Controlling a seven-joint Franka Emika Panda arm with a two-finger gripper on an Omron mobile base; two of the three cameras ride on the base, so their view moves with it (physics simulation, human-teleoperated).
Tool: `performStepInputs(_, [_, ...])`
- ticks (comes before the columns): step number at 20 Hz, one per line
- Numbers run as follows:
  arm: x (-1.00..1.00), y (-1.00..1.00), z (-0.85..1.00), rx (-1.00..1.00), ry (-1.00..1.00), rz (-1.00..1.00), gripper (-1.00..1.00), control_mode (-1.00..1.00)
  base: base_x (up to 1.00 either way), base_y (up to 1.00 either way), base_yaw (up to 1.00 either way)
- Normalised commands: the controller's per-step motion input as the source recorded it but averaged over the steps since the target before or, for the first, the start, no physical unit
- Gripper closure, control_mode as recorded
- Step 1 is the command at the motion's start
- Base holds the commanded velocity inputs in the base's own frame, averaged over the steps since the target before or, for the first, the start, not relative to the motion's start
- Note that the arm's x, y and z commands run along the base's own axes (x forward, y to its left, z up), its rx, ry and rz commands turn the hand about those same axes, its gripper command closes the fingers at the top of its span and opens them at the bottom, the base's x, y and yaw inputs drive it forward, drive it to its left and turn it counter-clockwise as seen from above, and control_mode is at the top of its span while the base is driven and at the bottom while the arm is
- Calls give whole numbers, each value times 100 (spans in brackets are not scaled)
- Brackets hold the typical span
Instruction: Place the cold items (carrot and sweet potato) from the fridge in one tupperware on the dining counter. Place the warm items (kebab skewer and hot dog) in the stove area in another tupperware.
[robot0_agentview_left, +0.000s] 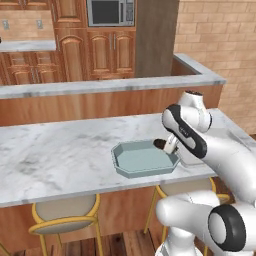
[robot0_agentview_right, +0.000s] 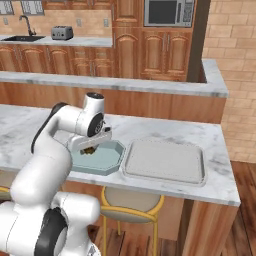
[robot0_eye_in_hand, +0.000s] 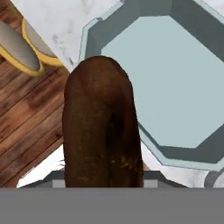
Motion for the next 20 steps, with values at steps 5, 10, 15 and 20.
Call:
performStepInputs(5, [49, 2, -52, -14, 7, 56, 100, -100, 0, 0, 0])
performStepInputs(10, [43, 4, -45, -10, -3, 35, 100, -100, 0, 0, 0])
performStepInputs(15, [56, 12, -45, -7, -5, 12, 100, -100, 0, 0, 0])
performStepInputs(20, [40, 3, -46, -4, 0, 4, 100, -100, 0, 0, 0])
